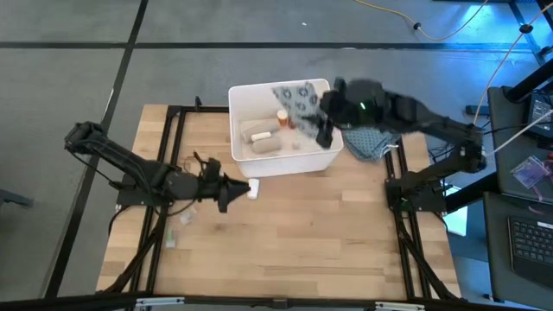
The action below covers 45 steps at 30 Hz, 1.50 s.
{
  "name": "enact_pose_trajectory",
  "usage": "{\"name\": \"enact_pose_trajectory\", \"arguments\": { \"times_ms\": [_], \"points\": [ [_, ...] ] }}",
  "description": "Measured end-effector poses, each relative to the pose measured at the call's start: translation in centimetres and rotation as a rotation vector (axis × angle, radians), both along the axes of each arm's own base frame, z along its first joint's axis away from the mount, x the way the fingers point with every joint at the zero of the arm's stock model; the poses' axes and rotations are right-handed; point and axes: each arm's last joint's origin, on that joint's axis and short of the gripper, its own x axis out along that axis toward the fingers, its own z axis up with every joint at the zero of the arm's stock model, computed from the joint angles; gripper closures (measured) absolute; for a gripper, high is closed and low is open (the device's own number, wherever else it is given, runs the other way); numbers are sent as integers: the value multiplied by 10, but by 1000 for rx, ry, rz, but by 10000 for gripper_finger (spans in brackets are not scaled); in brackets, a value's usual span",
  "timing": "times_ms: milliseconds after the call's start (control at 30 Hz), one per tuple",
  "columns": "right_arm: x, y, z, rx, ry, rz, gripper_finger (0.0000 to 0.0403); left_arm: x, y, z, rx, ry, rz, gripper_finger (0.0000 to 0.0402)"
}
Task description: Pick & place medical supplies in basket/bin
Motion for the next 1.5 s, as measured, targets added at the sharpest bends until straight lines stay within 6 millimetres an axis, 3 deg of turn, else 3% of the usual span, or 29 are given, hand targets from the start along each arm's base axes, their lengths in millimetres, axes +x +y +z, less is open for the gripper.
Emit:
{"name": "enact_pose_trajectory", "arguments": {
  "times_ms": [100,233,400,600,767,967,1500],
  "points": [
    [8,-27,3,-36,115,19,234,-8,10,10,44,-30,5,279],
    [26,-59,-13,-71,268,116,234,-19,22,22,110,-66,14,279],
    [53,-89,-60,-60,488,235,232,-34,35,30,177,-60,40,279],
    [76,-109,-112,11,660,371,227,-47,44,29,196,-9,68,279],
    [87,-112,-143,111,741,446,225,-49,49,27,202,19,90,279],
    [90,-108,-162,202,803,545,225,-49,53,25,200,39,114,279],
    [92,-104,-165,297,755,600,224,-49,58,23,178,55,143,279]
  ]
}}
